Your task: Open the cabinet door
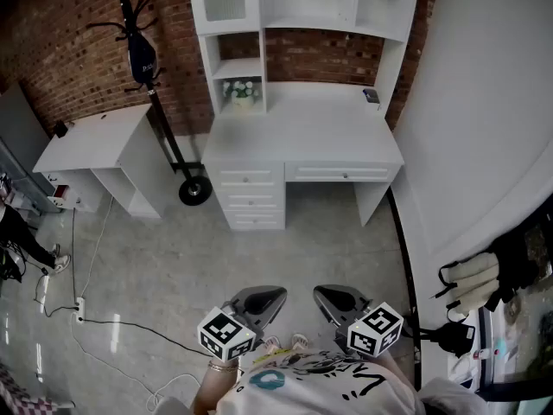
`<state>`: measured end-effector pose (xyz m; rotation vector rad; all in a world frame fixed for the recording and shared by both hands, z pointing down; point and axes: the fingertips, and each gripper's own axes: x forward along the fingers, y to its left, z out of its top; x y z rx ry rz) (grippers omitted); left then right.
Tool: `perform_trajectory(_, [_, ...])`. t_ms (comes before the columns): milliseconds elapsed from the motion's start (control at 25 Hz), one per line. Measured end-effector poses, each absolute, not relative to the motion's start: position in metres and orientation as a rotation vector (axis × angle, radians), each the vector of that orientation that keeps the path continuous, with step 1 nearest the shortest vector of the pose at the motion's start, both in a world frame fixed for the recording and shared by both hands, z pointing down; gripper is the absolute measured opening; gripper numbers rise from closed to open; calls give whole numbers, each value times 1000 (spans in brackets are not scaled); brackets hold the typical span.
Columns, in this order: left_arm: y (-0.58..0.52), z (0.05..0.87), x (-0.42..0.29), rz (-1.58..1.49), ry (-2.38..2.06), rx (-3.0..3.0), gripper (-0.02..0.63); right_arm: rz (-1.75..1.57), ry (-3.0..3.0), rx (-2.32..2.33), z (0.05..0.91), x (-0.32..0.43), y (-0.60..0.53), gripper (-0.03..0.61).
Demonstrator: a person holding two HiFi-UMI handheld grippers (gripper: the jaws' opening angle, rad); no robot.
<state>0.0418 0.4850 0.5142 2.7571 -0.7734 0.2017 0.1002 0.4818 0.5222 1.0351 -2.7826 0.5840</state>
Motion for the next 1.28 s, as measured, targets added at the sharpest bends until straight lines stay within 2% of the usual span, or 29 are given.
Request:
perform_trajectory(560, [492,511,36,214,-781,2762,15,575,-2810,987,521,87,489,28])
perform_trajectory(1280, [482,519,-15,200,-793,2744,15,524,-2862,954,517,35,476,29])
